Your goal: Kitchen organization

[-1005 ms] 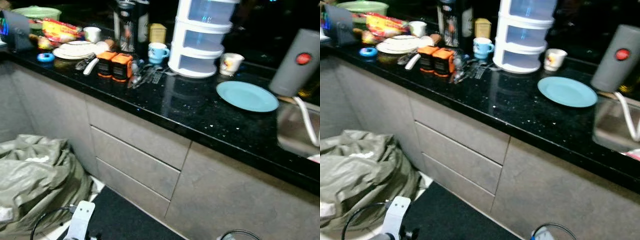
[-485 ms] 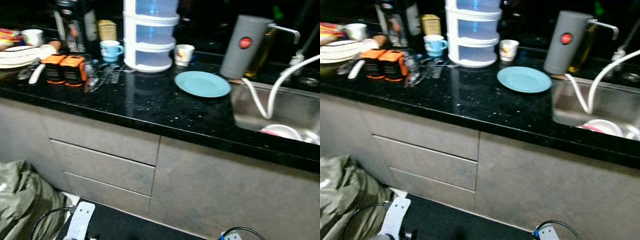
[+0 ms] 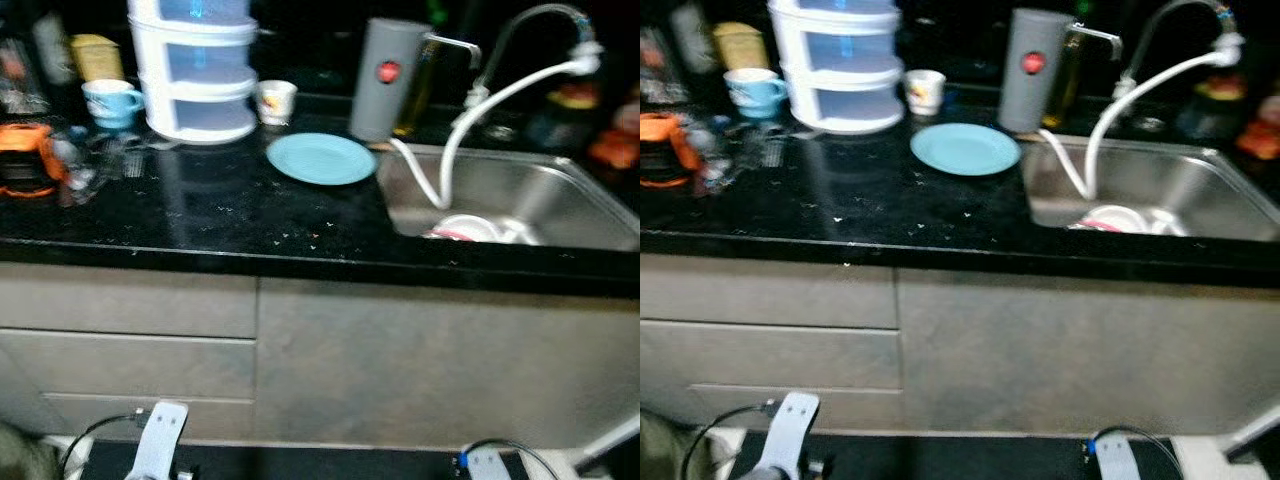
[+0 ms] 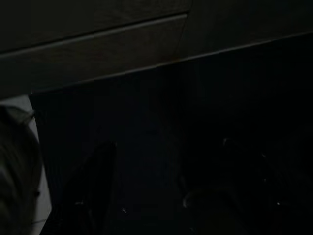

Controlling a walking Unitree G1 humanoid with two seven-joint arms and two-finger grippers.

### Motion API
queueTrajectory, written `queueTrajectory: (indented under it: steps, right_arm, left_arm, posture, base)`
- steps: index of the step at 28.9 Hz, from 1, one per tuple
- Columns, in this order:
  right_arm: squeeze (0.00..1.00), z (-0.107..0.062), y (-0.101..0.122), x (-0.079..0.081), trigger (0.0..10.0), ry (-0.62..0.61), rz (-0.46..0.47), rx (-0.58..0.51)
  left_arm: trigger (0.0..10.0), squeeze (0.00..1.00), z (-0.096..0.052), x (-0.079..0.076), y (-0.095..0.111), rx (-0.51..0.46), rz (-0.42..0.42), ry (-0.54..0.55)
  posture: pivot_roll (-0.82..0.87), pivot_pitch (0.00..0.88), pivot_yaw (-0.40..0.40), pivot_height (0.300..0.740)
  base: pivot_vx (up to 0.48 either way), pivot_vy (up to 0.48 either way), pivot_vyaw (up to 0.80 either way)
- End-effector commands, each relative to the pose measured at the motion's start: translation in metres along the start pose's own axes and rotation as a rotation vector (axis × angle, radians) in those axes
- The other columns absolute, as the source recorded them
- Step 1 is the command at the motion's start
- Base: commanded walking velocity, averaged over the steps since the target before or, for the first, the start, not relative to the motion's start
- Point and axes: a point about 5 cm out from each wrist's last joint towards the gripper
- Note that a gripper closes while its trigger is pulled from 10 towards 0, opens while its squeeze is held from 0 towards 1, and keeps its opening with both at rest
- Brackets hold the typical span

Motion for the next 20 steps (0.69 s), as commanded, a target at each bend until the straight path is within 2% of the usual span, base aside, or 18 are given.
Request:
queueTrajectory:
  steps: [1, 6, 7, 8, 12, 13, 14, 15, 16, 17, 18, 19, 20]
  right_arm:
    - [0.00, 0.000, -0.001, -0.004, 10.0, -0.008, 0.005, 0.002]
    - [0.00, 0.000, -0.006, 0.000, 10.0, 0.019, 0.004, 0.007]
    - [0.00, 0.000, -0.006, 0.003, 10.0, 0.033, 0.000, 0.009]
    - [0.00, 0.000, -0.006, 0.003, 10.0, 0.033, 0.000, 0.009]
    - [0.00, 0.001, -0.002, 0.012, 10.0, 0.041, -0.016, 0.005]
    - [0.00, 0.001, -0.002, 0.012, 10.0, 0.041, -0.016, 0.005]
    - [0.00, 0.001, 0.000, 0.014, 10.0, 0.043, -0.016, 0.002]
    - [0.00, 0.001, 0.000, 0.014, 10.0, 0.043, -0.016, 0.002]
    - [0.00, 0.001, 0.002, 0.016, 10.0, 0.045, -0.015, -0.003]
    - [0.00, 0.001, 0.002, 0.016, 10.0, 0.045, -0.015, -0.003]
    - [0.00, 0.002, 0.008, 0.022, 10.0, 0.052, -0.018, -0.014]
    - [0.00, 0.002, 0.008, 0.022, 10.0, 0.052, -0.018, -0.014]
    - [0.00, 0.002, 0.010, 0.023, 10.0, 0.055, -0.019, -0.018]
  left_arm:
    - [10.0, 0.00, 0.001, -0.006, 0.008, -0.041, 0.050, -0.075]
    - [10.0, 0.00, -0.002, -0.005, 0.020, -0.149, 0.060, -0.226]
    - [10.0, 0.00, -0.005, -0.008, 0.029, -0.221, 0.112, -0.362]
    - [10.0, 0.00, -0.005, -0.008, 0.029, -0.221, 0.112, -0.362]
    - [10.0, 0.00, -0.015, -0.015, 0.053, -0.369, 0.143, -0.653]
    - [10.0, 0.00, -0.015, -0.015, 0.053, -0.369, 0.143, -0.653]
    - [10.0, 0.00, -0.018, -0.017, 0.059, -0.398, 0.154, -0.721]
    - [10.0, 0.00, -0.018, -0.017, 0.059, -0.398, 0.154, -0.721]
    - [10.0, 0.00, -0.023, -0.019, 0.066, -0.427, 0.156, -0.794]
    - [10.0, 0.00, -0.023, -0.019, 0.066, -0.427, 0.156, -0.794]
    - [10.0, 0.00, -0.040, -0.024, 0.087, -0.518, 0.163, -0.978]
    - [10.0, 0.00, -0.040, -0.024, 0.087, -0.518, 0.163, -0.978]
    - [10.0, 0.00, -0.048, -0.027, 0.093, -0.547, 0.167, -1.045]
  posture:
    - [0.00, 0.002, -0.030, 0.740]
    - [0.02, 0.008, -0.027, 0.740]
    - [0.03, 0.013, -0.029, 0.740]
    - [0.03, 0.013, -0.029, 0.740]
    - [0.04, 0.017, -0.025, 0.740]
    - [0.04, 0.017, -0.025, 0.740]
    - [0.04, 0.013, -0.025, 0.740]
    - [0.04, 0.013, -0.025, 0.740]
    - [0.05, 0.012, -0.026, 0.740]
    - [0.05, 0.012, -0.026, 0.740]
    - [0.05, 0.007, -0.030, 0.740]
    - [0.05, 0.007, -0.030, 0.740]
    - [0.05, 0.007, -0.030, 0.740]
  base:
    - [0.000, 0.000, -0.80]
    - [0.000, 0.000, -0.59]
    - [0.000, 0.000, 0.00]
    - [0.000, 0.000, 0.00]
    - [0.000, 0.000, 0.00]
    - [0.000, 0.000, 0.00]
    - [0.000, 0.000, 0.00]
    - [0.000, 0.000, 0.00]
    - [0.000, 0.000, 0.00]
    - [0.000, 0.000, 0.00]
    - [0.000, 0.000, 0.00]
    - [0.000, 0.000, 0.00]
    - [0.000, 0.000, 0.00]
Point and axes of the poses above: a point about 5 cm out from each wrist's last joint towards the gripper, its own z axis pointing out of the wrist towards the gripper, its own y axis along the axis of the wrist's last joint, x = y × z, and after that the axes turned 10 degrees about z, right-handed
